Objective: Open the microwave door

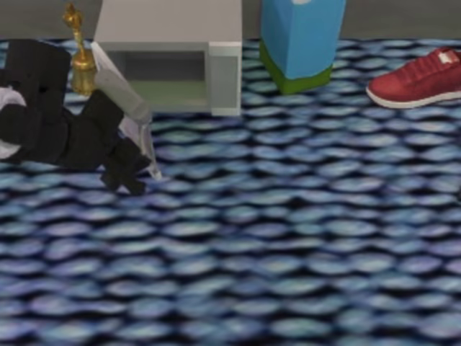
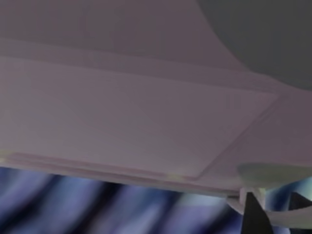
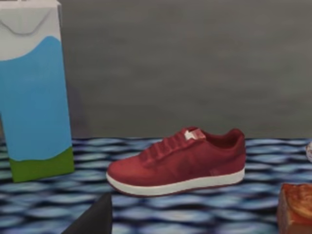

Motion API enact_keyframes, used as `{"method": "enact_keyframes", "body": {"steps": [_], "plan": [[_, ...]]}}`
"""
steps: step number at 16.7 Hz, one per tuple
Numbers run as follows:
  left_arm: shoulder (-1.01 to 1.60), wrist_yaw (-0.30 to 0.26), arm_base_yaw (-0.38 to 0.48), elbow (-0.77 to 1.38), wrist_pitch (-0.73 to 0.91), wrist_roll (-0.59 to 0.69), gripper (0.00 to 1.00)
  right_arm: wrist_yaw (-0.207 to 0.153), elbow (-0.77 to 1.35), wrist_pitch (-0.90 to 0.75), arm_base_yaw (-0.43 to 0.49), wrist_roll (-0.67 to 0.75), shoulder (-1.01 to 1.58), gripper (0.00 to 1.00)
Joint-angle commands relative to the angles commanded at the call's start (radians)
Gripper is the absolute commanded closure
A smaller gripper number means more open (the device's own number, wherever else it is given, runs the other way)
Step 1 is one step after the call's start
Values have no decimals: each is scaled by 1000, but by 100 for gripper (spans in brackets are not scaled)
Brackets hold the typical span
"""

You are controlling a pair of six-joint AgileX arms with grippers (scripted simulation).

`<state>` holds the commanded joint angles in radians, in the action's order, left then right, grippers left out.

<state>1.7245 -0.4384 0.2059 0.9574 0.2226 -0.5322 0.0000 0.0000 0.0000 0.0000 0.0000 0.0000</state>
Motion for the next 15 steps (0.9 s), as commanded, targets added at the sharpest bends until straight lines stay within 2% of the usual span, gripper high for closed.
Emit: {"method": "enact_keyframes", "body": {"steps": [4, 12, 15], "plan": [[3, -12, -2, -2, 10, -10, 100, 0, 0, 0, 0, 0, 0, 0], [7, -75, -55, 19, 74, -138, 100, 0, 0, 0, 0, 0, 0, 0], [8, -79, -58, 20, 79, -143, 100, 0, 0, 0, 0, 0, 0, 0]]}}
